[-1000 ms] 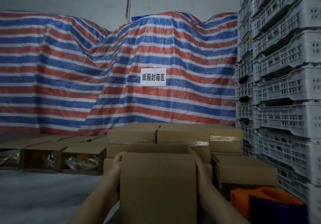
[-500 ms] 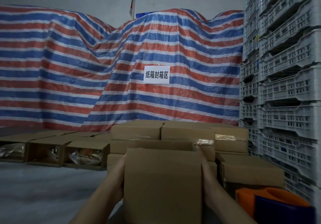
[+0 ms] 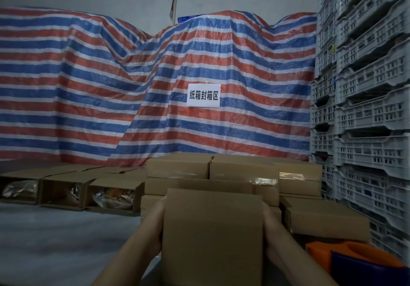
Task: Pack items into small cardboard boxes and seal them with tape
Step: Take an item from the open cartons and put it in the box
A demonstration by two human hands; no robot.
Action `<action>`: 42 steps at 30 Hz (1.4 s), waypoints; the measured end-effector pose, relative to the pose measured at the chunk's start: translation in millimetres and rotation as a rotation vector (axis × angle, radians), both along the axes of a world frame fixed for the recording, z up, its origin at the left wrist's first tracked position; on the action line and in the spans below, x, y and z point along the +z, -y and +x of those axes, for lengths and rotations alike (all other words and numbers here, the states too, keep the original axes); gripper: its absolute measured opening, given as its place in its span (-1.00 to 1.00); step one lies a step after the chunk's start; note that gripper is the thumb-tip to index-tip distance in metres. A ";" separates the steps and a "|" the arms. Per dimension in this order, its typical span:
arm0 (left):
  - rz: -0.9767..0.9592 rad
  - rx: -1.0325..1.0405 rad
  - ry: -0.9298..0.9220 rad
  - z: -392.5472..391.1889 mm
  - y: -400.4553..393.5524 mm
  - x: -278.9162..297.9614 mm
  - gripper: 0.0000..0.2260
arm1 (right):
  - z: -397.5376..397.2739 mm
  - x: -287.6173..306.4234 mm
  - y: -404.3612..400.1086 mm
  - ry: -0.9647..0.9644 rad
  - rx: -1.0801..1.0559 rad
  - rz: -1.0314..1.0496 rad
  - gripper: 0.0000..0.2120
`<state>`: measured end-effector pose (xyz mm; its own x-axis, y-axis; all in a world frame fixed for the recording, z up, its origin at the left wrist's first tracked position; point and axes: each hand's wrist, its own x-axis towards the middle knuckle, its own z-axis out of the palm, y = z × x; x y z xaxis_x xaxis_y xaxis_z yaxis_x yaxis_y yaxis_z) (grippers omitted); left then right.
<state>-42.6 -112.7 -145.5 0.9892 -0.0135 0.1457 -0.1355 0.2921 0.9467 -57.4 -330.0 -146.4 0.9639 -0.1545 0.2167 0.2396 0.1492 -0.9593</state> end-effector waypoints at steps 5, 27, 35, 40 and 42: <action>0.147 -0.107 0.075 9.1 -8.8 8.2 -0.80 | 5.0 2.1 8.0 0.025 0.070 -0.024 -0.68; 0.186 -0.188 0.165 6.1 -15.1 1.5 -0.62 | 13.9 2.6 13.8 0.002 -0.036 -0.038 -0.72; 0.104 -0.135 0.062 9.2 -5.3 3.7 -0.84 | 10.8 1.0 12.0 -0.043 -0.043 0.007 -0.81; 0.065 -0.091 0.076 10.1 -10.9 -1.8 -0.80 | 3.9 -1.6 18.9 -0.014 0.098 -0.070 -0.40; 0.075 -0.110 0.036 7.2 -7.1 -0.4 -0.98 | 5.1 -2.6 23.4 0.026 0.142 -0.106 -0.40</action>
<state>-35.4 -105.6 -145.9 0.9754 -0.1335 0.1754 -0.1408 0.2353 0.9617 -52.3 -353.5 -149.0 0.9682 0.0083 0.2500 0.2485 0.0819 -0.9652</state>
